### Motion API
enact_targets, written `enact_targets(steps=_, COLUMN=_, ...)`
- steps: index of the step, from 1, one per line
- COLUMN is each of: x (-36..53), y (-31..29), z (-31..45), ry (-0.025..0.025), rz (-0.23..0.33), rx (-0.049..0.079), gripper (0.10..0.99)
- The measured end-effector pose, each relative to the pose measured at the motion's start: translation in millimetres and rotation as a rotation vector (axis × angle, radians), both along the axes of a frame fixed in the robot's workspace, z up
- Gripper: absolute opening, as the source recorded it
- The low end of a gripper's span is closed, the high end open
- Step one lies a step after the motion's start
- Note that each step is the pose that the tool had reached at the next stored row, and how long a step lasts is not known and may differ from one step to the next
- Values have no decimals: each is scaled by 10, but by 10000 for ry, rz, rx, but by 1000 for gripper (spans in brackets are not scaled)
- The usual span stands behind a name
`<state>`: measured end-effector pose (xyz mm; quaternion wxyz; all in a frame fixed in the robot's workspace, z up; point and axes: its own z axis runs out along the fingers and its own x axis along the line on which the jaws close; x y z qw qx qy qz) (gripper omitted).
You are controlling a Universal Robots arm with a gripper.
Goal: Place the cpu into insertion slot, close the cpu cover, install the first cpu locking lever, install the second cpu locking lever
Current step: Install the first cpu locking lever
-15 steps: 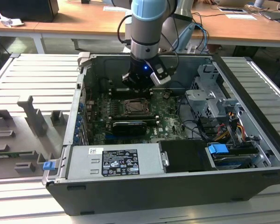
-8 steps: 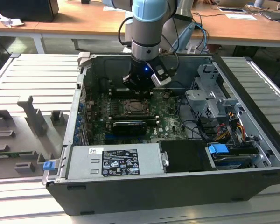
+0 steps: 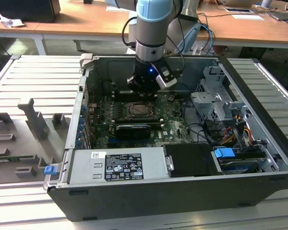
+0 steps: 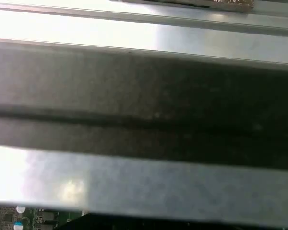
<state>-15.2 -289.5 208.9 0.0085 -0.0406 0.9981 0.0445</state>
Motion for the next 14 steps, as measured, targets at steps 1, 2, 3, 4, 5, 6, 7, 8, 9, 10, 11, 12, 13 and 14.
enact_targets(steps=1, x=-1, y=0, z=34, ry=1, rz=1, rx=-1, gripper=106)
enact_targets(steps=2, x=-5, y=0, z=51, ry=0, rz=0, rx=0, gripper=106)
enact_targets(steps=3, x=-14, y=-1, z=57, ry=-1, rz=0, rx=1, gripper=106)
enact_targets(steps=4, x=-35, y=-2, z=58, ry=-2, rz=2, rx=3, gripper=106)
enact_targets(steps=5, x=-83, y=-5, z=59, ry=-3, rz=0, rx=0, gripper=106)
enact_targets(steps=6, x=-129, y=-5, z=61, ry=-6, rz=1, rx=0, gripper=106)
enact_targets(steps=7, x=-147, y=-5, z=66, ry=-7, rz=2, rx=-1, gripper=106)
enact_targets(steps=8, x=-158, y=-5, z=73, ry=-9, rz=1, rx=5, gripper=106)
enact_targets(steps=9, x=-173, y=-5, z=101, ry=-15, rz=1, rx=10, gripper=106)
enact_targets(steps=10, x=-185, y=-5, z=143, ry=-23, rz=2, rx=13, gripper=106)
enact_targets(steps=11, x=-194, y=-5, z=169, ry=-26, rz=2, rx=11, gripper=106)
enact_targets(steps=12, x=-205, y=-5, z=185, ry=-31, rz=2, rx=13, gripper=106)
enact_targets(steps=13, x=-222, y=-6, z=196, ry=-34, rz=3, rx=13, gripper=106)
enact_targets(steps=14, x=-236, y=-6, z=204, ry=-37, rz=4, rx=13, gripper=106)
